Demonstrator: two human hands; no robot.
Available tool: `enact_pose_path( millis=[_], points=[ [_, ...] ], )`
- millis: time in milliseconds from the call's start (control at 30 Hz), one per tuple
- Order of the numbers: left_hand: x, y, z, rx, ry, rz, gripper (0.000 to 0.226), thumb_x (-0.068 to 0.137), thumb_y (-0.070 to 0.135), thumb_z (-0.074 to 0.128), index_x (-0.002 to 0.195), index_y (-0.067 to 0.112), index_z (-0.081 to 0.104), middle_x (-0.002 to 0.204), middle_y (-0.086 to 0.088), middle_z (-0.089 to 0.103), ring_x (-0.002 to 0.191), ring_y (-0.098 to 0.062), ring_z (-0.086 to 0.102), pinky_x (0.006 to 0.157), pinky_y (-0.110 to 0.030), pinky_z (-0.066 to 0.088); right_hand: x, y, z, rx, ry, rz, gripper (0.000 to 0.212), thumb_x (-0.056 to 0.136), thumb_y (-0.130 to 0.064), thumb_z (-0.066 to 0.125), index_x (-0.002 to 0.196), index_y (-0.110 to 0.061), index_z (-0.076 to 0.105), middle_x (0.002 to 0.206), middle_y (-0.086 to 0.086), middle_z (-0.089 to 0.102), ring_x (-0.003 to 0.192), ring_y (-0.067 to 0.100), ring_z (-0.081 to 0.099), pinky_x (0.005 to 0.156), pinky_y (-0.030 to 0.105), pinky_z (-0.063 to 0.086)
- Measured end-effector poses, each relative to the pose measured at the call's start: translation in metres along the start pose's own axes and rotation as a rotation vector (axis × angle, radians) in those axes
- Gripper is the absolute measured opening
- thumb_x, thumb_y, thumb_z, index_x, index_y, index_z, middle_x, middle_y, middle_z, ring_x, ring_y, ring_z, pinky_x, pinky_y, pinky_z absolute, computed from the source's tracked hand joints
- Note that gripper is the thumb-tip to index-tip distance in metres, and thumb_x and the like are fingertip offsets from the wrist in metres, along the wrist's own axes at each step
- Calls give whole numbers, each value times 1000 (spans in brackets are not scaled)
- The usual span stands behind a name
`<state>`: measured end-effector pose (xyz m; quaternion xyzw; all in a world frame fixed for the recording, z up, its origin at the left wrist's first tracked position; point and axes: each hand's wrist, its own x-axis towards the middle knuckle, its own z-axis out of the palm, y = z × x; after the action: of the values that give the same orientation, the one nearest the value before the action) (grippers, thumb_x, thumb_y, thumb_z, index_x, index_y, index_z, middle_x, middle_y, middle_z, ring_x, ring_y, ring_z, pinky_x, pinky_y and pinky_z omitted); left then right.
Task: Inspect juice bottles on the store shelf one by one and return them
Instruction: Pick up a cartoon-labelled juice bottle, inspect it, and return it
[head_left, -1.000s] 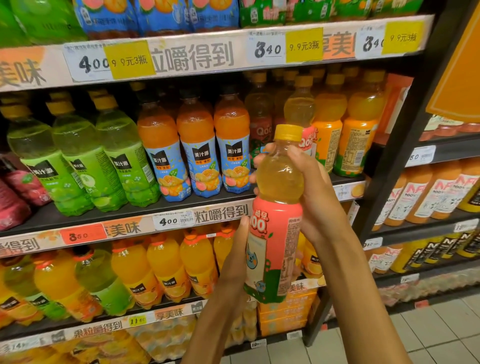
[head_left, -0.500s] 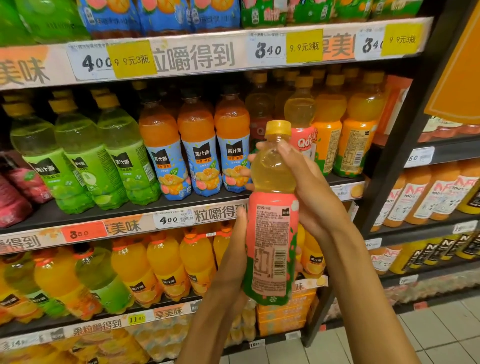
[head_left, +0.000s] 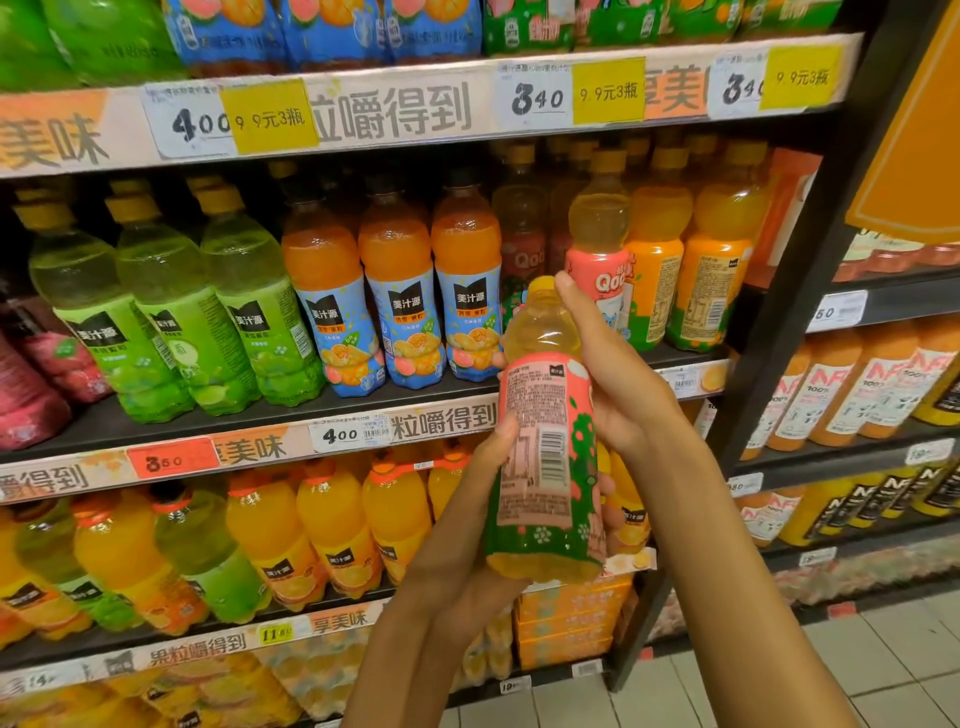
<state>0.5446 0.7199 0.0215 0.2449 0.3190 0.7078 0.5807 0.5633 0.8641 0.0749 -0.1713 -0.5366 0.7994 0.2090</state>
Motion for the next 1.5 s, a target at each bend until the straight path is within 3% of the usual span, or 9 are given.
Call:
enact_pose_path(
  millis=[133,467,600,767,933,1033,1167,1267,1500],
  points=[
    [-3,4,6,-146,13,-15,73,72,50,74,122,0,57,95,-20,65,80,-30,66,71,-38,55,2,8,-5,32,-10,64,34,92,-42,57,75,-18,75,79,12,72,75,24,69,73,33,57],
    [-2,4,5,-233,47,-41,65,75,50,65,114,-2,64,93,-21,67,79,-30,67,72,-39,57,3,14,-10,36,14,136,34,90,-42,61,82,-11,70,79,13,72,67,21,70,62,30,58],
    [0,3,2,-139,72,-35,63,77,52,63,114,2,65,95,-19,67,82,-29,67,74,-39,55,5,11,-10,41,20,105,28,92,-39,59,85,-14,69,75,9,71,65,18,68,61,27,56],
    [0,1,-1,8,79,-11,74,68,56,74,122,6,62,102,-19,67,87,-31,67,78,-43,55,3,5,-10,18,-19,-22,27,90,-37,61,79,-16,73,88,15,70,81,26,68,76,36,54],
    [1,2,-2,254,107,55,61,55,54,83,105,21,73,102,-14,72,86,-27,71,75,-37,57,-10,-1,-7,-6,-149,-232,24,85,-38,63,98,-19,71,94,8,75,87,21,72,73,29,59],
    [4,5,-5,461,204,107,60,63,51,76,115,24,64,105,-8,72,96,-26,70,80,-36,57,-17,-3,-5,-210,-125,-307,46,78,-40,72,116,-16,60,105,7,72,95,20,70,81,32,56],
    [8,5,-11,642,267,189,65,59,49,73,117,26,56,105,5,72,99,-14,68,79,-27,55,-26,-1,0,-186,-163,-372,42,76,-29,76,112,-16,59,96,8,74,86,19,72,71,27,57],
    [11,2,-12,686,251,269,61,60,40,75,116,28,53,103,10,72,96,-8,68,72,-15,52,-28,1,-2,-216,-183,-460,37,75,-24,77,109,-24,62,103,7,72,93,23,71,75,29,57],
    [13,2,-21,811,267,469,72,64,5,84,125,20,48,109,9,68,101,-5,65,73,-15,52,-42,1,-12,-292,-443,-604,52,76,-26,77,123,-25,55,123,0,64,112,25,62,90,36,50]
  ],
)
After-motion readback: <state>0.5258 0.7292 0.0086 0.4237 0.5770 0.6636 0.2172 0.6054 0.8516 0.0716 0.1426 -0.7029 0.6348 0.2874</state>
